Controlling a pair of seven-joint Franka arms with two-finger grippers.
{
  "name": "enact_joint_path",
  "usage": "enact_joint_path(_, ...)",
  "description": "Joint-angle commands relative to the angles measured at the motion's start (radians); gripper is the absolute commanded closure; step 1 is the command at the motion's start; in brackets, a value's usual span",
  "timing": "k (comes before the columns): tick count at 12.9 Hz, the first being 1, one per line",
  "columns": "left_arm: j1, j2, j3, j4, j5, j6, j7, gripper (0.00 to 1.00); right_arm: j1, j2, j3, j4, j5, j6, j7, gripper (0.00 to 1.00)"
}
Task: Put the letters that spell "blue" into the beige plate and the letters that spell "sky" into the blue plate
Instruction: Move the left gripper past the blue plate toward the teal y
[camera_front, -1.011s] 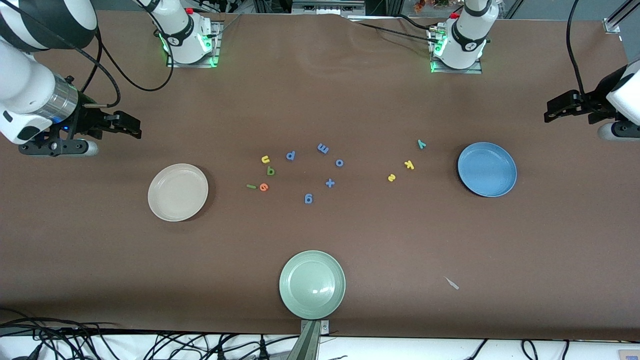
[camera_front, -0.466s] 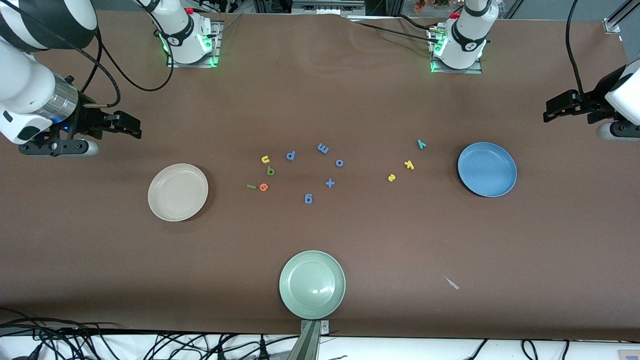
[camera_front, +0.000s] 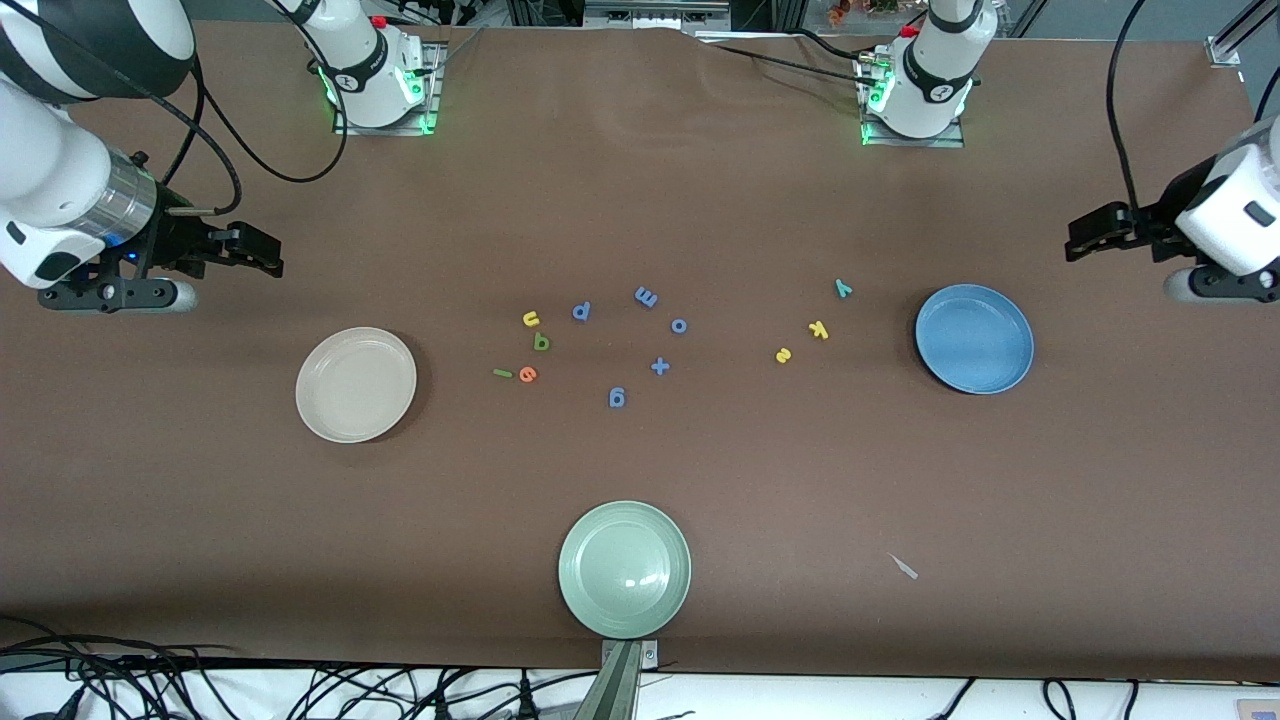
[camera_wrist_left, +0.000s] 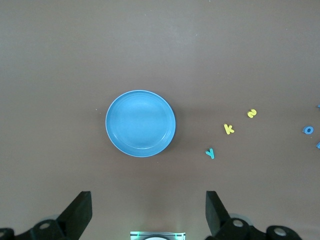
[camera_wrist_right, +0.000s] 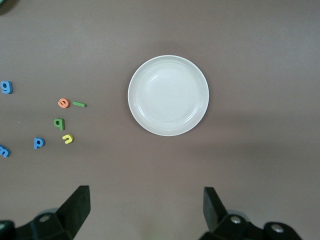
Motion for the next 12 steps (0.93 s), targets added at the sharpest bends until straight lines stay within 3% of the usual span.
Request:
enact_joint_path(1, 0.0, 0.006, -0.002, 0.007, 0.018, 0.007, -0.009, 0.01, -0.002, 0.003, 0.003, 0.016, -0.011, -0.02, -0.016, 0.0)
enact_joint_path(7, -0.009, 0.056, -0.011, -0.004, 0.015, 0.051, -0.062, 0.01, -0.002, 0.005, 0.003, 0.015, -0.011, -0.018, -0.016, 0.0)
enact_joint_path(12, 0.01, 0.044, -0.03, -0.169, -0.048, 0.163, -0.133, 0.05, -0.002, 0.009, 0.003, 0.013, -0.011, -0.018, -0.016, 0.0)
